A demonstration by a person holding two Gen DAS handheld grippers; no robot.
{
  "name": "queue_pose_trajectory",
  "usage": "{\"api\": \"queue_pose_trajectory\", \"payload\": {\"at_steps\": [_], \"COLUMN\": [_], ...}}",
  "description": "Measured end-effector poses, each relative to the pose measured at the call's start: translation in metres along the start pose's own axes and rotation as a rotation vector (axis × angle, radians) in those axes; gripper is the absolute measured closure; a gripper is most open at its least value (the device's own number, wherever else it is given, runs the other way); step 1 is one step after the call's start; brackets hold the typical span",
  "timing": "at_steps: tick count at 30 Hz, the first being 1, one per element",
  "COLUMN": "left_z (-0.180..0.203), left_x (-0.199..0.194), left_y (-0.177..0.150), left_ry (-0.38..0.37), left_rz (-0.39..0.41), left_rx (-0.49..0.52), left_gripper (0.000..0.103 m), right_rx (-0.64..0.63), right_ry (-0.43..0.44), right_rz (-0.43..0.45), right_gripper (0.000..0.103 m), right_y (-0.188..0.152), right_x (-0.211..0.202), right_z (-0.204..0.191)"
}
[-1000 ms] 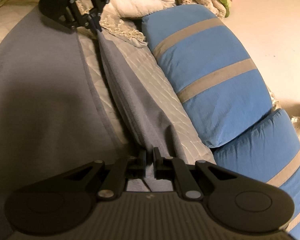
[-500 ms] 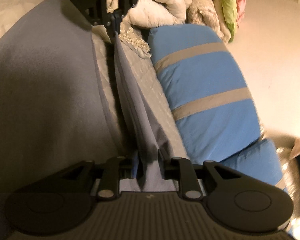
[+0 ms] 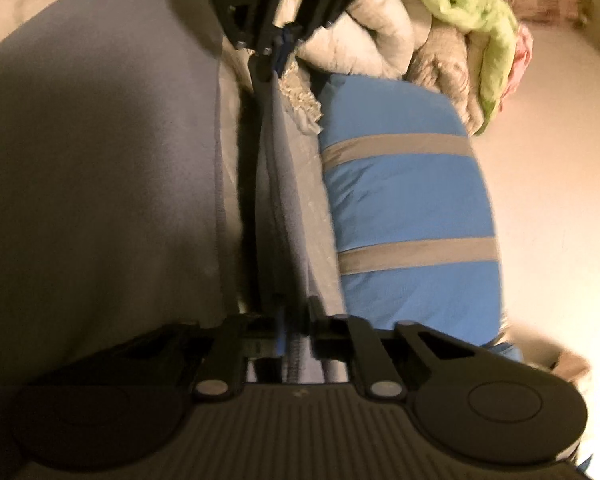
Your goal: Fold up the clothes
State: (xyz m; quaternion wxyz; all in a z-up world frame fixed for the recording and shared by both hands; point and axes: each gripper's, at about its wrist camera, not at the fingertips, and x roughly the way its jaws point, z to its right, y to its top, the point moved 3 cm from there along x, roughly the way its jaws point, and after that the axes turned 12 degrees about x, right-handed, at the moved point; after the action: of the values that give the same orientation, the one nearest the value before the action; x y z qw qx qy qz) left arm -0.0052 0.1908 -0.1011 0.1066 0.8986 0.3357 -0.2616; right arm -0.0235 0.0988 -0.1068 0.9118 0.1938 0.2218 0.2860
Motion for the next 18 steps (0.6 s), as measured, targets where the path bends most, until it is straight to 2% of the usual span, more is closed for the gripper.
{"api": "queue_pose_trajectory", "payload": {"at_steps": [3,5,7,8,12,18], "left_z": [0.008,0.01,0.011,0.012,0.017,0.045], "left_x": [-0.001,-0.01,-0.022,-0.029,-0.052,-0.052], "left_y": [0.0,0.007,0.016,0.021,0.04,0.073], "left_ry": [-0.04,-0.041,-0.036,-0.034,-0.017,0.047], "left_rz": [-0.014,0.038,0.108,0.144,0.277,0.3], "left_rx": [0.035,0.044,0.048,0.049,0.07,0.22], "left_gripper": [0.096,0.089,0.064,0.061,0.06,0.06], "right_rx": [0.061,0.104,0.147,0.169,0.243,0.352], "right_ry": [0.049,0.078,0.106,0.119,0.157,0.214], "right_rz": [-0.023,-0.036,-0.047,-0.052,-0.066,-0.084], "right_gripper": [0.081,0.081,0.081,0.081,0.081,0.081], "right_y": [0.0,0.0,0.0,0.001,0.002,0.003], "right_x": [0.003,0.005,0.007,0.009,0.012,0.015], "right_z": [0.007,0.012,0.018,0.022,0.033,0.051]}}
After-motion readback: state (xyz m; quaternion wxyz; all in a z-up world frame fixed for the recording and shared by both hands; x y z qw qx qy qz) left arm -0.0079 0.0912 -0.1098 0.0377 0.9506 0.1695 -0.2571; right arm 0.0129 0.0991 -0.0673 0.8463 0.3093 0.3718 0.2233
